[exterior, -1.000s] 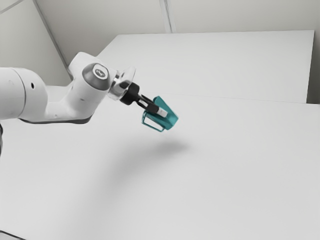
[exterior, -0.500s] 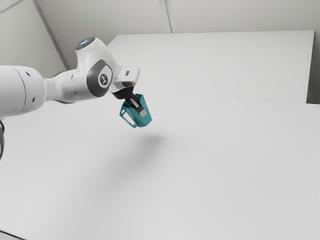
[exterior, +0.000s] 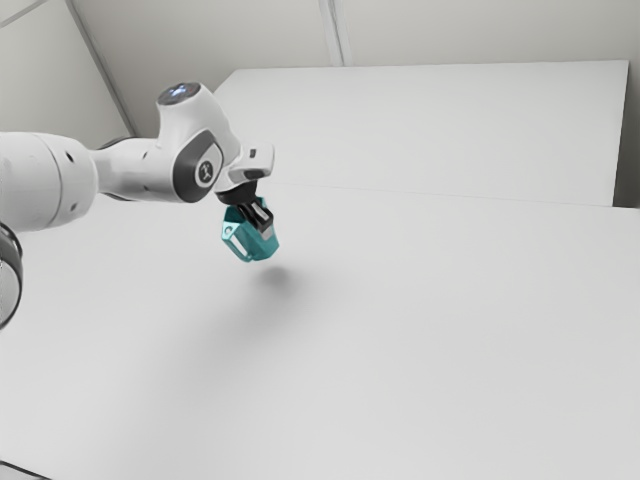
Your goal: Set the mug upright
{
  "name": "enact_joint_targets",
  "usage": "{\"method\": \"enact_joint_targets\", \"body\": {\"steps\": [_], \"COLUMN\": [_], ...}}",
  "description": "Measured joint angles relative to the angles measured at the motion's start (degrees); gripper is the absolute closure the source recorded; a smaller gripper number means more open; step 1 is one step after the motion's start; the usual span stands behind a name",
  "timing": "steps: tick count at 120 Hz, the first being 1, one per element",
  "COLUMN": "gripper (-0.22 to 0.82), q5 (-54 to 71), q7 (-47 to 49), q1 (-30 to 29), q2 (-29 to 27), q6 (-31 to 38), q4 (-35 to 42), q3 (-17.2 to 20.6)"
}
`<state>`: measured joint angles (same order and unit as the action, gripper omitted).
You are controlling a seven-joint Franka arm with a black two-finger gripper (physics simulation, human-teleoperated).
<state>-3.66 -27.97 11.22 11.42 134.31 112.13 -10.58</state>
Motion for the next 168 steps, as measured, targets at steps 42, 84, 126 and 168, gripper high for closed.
{"method": "enact_joint_targets", "body": {"steps": [42, 84, 126, 168], "gripper": [0.79, 0.79, 0.79, 0.56], "q5": [0.33, -0.08, -0.47, -2.72], "q7": [5.85, 9.61, 11.75, 12.11], "q1": [0.41, 0.32, 0.15, 0.04], "q2": [-0.97, 0.33, 2.3, 2.54], "q6": [0.23, 0.38, 1.51, 2.14], "q4": [3.07, 4.11, 3.93, 3.82], "q3": [-0.58, -0.69, -0.69, -0.67]}}
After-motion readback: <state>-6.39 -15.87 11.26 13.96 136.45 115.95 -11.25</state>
